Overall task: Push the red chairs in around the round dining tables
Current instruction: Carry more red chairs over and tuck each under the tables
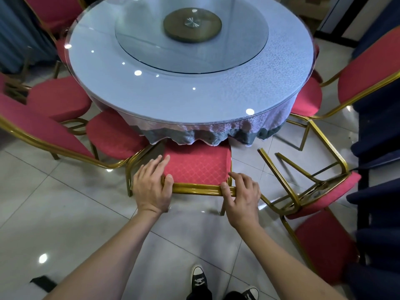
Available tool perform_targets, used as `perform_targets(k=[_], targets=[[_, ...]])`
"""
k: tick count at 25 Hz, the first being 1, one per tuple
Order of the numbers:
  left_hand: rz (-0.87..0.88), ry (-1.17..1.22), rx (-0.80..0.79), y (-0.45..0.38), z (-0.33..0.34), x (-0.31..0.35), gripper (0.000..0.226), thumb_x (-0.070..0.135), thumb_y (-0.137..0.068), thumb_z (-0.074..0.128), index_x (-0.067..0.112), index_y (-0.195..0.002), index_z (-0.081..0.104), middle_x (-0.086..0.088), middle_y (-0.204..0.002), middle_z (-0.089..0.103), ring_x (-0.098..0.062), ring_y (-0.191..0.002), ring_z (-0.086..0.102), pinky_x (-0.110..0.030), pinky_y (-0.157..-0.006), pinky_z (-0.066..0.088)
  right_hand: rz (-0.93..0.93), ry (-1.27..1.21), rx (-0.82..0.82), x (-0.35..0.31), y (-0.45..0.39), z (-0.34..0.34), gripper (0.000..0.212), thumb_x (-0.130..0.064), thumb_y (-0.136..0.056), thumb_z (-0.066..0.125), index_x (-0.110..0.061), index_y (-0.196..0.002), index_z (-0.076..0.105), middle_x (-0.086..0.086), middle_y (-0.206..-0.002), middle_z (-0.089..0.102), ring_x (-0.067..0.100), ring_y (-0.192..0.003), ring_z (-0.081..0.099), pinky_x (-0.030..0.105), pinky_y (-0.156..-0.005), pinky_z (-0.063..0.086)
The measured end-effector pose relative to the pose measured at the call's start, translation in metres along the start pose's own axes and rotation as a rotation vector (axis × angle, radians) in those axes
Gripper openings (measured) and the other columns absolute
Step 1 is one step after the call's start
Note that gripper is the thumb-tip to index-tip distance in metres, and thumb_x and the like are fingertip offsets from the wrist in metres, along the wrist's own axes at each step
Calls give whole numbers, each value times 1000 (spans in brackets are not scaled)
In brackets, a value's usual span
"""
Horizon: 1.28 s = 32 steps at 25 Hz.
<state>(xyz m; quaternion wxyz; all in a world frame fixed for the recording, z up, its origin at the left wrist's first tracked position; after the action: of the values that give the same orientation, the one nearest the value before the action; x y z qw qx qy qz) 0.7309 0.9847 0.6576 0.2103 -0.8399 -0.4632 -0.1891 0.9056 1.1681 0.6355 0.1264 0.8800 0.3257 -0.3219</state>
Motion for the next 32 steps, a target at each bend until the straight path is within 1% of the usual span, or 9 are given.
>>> perform_targets(k=[4,8,11,14,21,24,27,29,32], targets=[[21,4,-16,0,-6,-10,64,45,-94,26,18,-141,59,-7,-143,59,-26,-134,52,-52,-109,39,6,33,-20,-5,8,5,82,-83,-89,15,-30,-136,56,-3,-133,52,18,-129,35,59,-114,27],[-17,-51,-100,17,-6,-9,67,52,-94,22,27,-150,47,-5,-151,50,-27,-142,42,-56,-115,28,2,52,-87,3,19,4,76,-79,-91,18,-31,-141,50,-3,-138,50,17,-133,34,58,-116,25],[-90,-70,-144,23,-7,-9,66,56,-96,18,34,-153,40,-2,-156,43,-26,-147,31,-56,-120,17,-22,99,-168,3,17,-1,78,-79,-92,13,-35,-149,40,-4,-147,45,20,-140,34,57,-120,19],[-119,-58,-122,42,-10,9,63,57,-100,12,37,-154,37,-1,-159,41,-26,-150,26,-55,-122,14,-88,164,-202,3,22,-14,79,-80,-93,9,-38,-157,27,-8,-158,36,17,-147,27,54,-125,8],[88,-111,-135,99,0,123,65,60,-102,4,37,-156,34,-4,-161,36,-28,-152,21,-54,-123,11,-150,210,-136,43,47,-96,75,-76,-96,12,-41,-161,15,-8,-168,19,10,-154,11,33,-125,-9],[132,-95,-172,118,12,167,69,62,-100,2,37,-156,34,-2,-164,31,-26,-154,16,-51,-125,6,-115,187,-82,73,59,-139,74,-75,-96,15,-39,-161,17,-9,-169,17,10,-154,10,32,-126,-4],[156,-76,-198,141,26,214,65,57,-100,7,36,-154,37,-2,-164,30,-26,-154,15,-50,-124,6,-76,128,-24,109,80,-185,71,-70,-98,23,-38,-161,22,-7,-168,20,10,-153,12,31,-125,0],[190,-76,-219,159,38,245,65,55,-100,8,36,-154,37,-2,-164,30,-26,-154,16,-49,-124,6,-40,89,4,137,96,-216,74,-73,-95,21,-38,-160,24,-7,-167,22,9,-151,12,28,-120,-1],[232,-60,-247,192,56,295,68,55,-99,6,34,-154,39,-3,-163,33,-26,-153,19,-48,-124,8,12,79,23,185,119,-258,76,-75,-94,20,-37,-160,25,-6,-167,22,16,-153,16,32,-120,5]])
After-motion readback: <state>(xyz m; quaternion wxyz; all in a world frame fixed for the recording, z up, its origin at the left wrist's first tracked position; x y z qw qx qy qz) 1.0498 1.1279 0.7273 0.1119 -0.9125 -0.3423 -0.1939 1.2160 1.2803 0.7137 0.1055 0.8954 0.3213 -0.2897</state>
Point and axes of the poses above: each hand's wrist, its own y-axis away from the middle knuckle, its own z-axis out of the palm, x = y × z, the point moved 4 cm from there along -y, towards the middle knuckle
